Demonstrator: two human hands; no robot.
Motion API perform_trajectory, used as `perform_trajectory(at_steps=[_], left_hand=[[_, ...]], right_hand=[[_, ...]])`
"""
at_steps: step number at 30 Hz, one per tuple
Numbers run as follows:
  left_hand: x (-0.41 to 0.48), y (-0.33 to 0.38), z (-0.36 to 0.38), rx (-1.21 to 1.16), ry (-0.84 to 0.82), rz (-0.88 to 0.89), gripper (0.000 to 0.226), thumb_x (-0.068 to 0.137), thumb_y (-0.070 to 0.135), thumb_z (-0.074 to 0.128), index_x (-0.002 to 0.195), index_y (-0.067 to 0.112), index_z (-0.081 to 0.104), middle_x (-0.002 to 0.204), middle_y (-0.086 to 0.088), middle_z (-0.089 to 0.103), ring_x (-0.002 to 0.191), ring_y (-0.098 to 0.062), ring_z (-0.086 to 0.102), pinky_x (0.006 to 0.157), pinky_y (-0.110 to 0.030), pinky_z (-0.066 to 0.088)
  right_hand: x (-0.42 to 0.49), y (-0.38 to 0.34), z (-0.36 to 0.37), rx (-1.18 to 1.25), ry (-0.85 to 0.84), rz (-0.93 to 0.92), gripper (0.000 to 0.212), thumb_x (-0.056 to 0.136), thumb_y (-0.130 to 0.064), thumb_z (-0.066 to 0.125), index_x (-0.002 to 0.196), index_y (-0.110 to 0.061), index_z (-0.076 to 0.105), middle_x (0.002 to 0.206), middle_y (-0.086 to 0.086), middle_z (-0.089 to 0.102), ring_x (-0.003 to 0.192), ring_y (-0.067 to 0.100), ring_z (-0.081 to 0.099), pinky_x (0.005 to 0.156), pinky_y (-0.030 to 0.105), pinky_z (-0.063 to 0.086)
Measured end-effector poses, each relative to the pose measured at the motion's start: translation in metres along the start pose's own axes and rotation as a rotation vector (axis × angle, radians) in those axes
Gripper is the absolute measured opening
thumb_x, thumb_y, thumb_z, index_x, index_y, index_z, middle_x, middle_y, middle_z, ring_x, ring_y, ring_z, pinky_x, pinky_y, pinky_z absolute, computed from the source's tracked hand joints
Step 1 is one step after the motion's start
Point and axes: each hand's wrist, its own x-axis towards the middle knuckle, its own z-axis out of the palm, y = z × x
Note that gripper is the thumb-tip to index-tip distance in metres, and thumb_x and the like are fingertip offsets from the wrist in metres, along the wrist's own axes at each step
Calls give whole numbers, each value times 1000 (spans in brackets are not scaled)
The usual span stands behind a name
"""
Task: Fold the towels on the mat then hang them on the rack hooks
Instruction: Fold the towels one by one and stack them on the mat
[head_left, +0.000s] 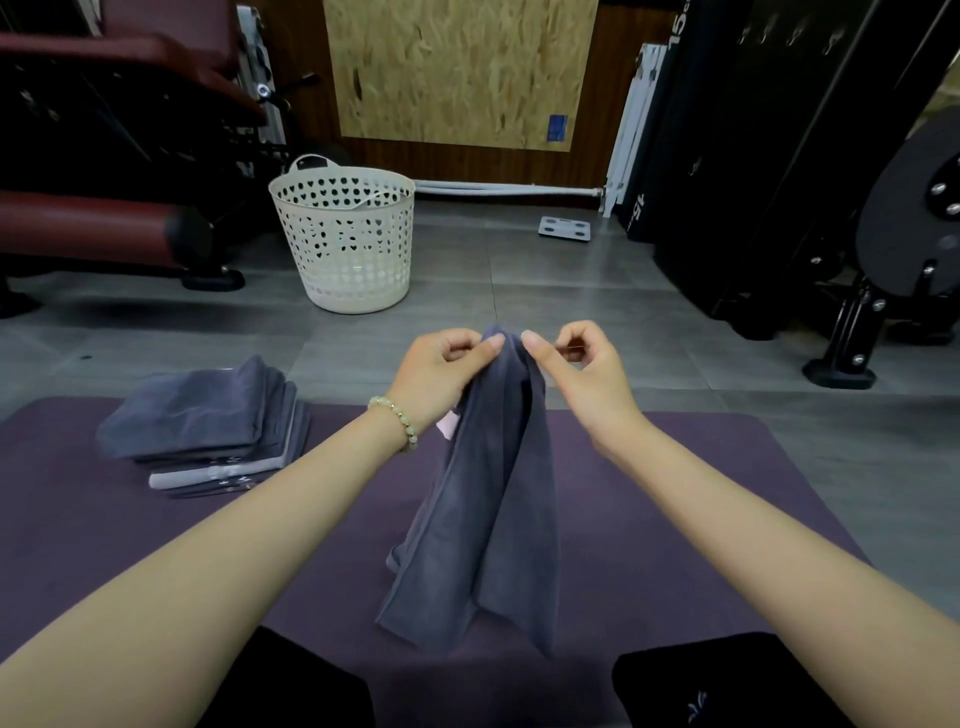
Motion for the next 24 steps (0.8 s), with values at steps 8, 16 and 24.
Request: perform_trajectory(at_steps=[8, 16, 24], left_hand=[[24, 8, 1, -219, 133, -59, 28, 95, 25, 56, 68, 16, 54, 52, 10, 54, 51, -6, 51, 49, -18, 47], [96, -11, -4, -233, 277, -123, 28, 93, 46, 44, 78, 22, 49, 93, -6, 50, 90, -17, 47, 97, -44, 42], [148, -9, 55, 28, -33, -126, 37, 94, 49, 38, 78, 18, 49, 82, -4, 58, 82, -20, 54, 87, -32, 47]], right_hand=[[-12, 56, -14, -284, -534, 189, 33, 77, -29, 78, 99, -6, 71, 98, 0, 73, 91, 11, 67, 86, 29, 54], [13, 61, -70, -96, -474, 353, 30, 98, -25, 49, 117, -5, 62, 108, 4, 71, 99, 11, 65, 85, 24, 51], [70, 39, -109, -46, -212, 250, 26, 94, -28, 56, 104, -7, 68, 96, 9, 72, 88, 16, 65, 78, 28, 53]])
